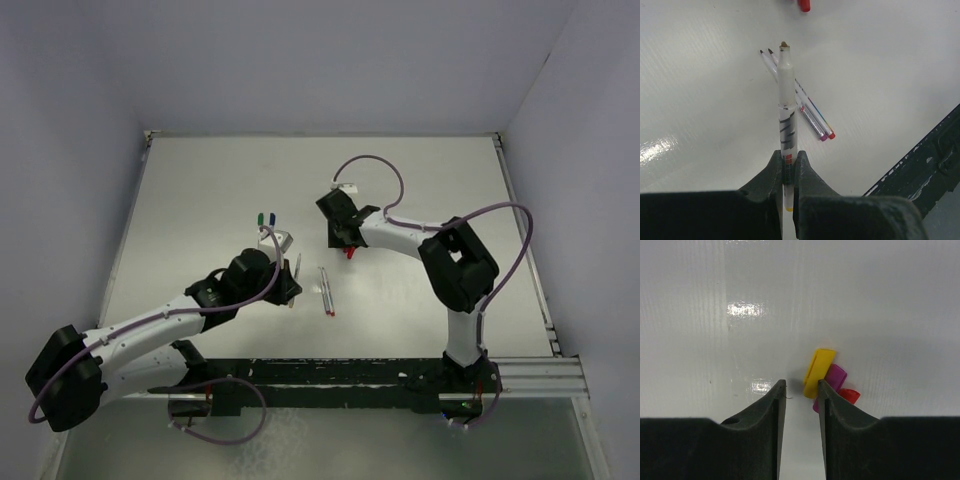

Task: Insert the pens into the pen caps

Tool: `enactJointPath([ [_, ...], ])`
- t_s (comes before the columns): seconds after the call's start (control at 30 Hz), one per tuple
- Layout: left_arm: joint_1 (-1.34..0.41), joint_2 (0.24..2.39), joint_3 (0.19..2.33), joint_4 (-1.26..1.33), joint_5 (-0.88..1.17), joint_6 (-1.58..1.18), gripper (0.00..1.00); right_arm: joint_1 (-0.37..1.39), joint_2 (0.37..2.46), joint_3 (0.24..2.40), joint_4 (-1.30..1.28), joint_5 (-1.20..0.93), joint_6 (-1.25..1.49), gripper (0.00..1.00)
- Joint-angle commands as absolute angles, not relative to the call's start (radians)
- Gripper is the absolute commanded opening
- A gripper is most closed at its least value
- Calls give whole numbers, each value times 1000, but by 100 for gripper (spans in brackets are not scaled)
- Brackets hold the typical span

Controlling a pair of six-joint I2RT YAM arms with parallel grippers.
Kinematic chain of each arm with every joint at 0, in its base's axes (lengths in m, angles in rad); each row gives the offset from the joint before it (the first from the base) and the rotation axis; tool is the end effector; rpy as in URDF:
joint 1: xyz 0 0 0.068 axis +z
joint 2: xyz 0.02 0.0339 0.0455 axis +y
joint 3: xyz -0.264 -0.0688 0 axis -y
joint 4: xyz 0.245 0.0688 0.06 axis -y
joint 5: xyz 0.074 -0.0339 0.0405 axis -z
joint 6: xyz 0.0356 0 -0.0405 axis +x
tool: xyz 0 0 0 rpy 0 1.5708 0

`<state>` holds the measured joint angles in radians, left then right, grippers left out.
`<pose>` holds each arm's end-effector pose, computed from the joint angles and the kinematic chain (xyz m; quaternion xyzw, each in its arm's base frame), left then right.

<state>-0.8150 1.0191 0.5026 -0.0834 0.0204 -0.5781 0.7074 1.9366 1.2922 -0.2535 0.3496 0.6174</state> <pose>0.1468 -0.1568 0.2076 0.1092 0.8777 -0.3063 0.3521 0.3221 0.2593 0.1768 0.0155 0.9312 0.0705 0.3573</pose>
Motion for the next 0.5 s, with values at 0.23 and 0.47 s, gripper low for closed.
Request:
enactJointPath([
  [0.23, -817, 1024, 505, -14, 35, -543, 0, 698, 1930, 1319, -274, 379, 629, 35],
  [0.47, -816, 1040, 508, -2, 42, -540, 0, 695, 1950, 1328, -272, 373, 636, 37],
])
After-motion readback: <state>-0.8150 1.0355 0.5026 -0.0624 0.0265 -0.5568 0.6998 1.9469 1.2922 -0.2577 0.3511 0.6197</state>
